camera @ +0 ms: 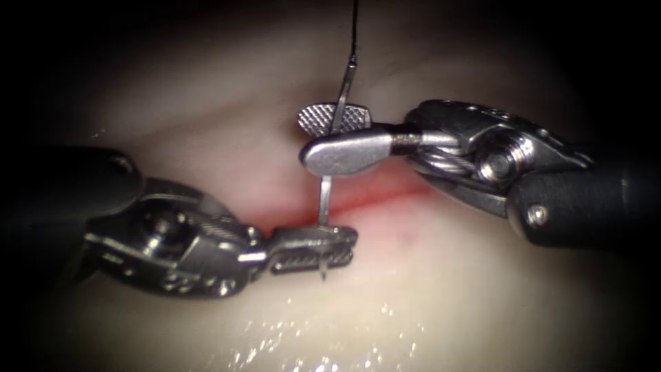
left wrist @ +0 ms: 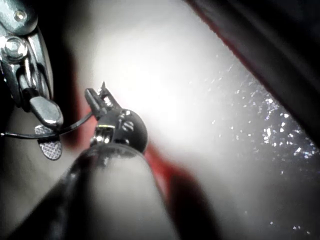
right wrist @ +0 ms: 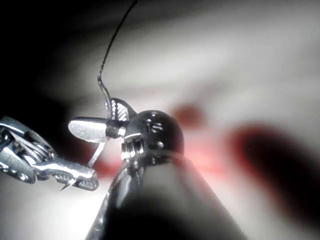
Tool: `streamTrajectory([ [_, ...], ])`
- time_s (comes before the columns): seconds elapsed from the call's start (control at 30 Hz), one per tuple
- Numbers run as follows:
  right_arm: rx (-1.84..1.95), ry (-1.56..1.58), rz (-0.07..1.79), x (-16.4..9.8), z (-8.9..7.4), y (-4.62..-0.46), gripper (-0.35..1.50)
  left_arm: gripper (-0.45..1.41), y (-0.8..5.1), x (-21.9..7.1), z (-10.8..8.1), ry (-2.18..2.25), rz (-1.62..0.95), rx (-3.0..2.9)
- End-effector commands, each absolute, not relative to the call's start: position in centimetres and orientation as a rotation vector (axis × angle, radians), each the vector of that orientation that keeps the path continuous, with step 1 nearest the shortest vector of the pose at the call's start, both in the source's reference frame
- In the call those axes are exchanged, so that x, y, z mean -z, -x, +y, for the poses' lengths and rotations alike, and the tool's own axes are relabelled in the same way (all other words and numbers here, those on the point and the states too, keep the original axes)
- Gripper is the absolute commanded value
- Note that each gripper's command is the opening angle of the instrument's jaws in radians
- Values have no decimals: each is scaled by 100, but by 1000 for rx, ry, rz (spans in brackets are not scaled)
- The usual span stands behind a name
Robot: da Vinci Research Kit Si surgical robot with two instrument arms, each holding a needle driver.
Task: Wound Closure
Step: Hand the needle to the right tool.
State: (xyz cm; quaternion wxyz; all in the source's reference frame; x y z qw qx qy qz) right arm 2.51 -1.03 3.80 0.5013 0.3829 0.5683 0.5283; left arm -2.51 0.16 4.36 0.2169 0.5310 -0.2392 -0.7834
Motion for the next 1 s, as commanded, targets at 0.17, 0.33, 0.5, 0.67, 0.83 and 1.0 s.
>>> streamTrajectory([
  [0.17, -1274, -919, 1381, -385, -104, -264, 148, -45, 256, -441, 16, -1465, -670, 2159],
  [0.33, -1270, -917, 1380, -387, -106, -266, 148, -45, 256, -441, 16, -1468, -668, 2156],
  [0.5, -1313, -972, 1401, -388, -106, -265, 135, -45, 256, -441, 16, -1477, -673, 2150],
  [0.67, -1320, -979, 1404, -391, -107, -265, 133, -45, 255, -440, 16, -1483, -679, 2148],
  [0.83, -1318, -977, 1405, -393, -109, -265, 125, -45, 255, -440, 16, -1485, -682, 2148],
  [1.0, -1321, -982, 1407, -393, -111, -265, 100, -45, 256, -440, 16, -1485, -683, 2148],
])
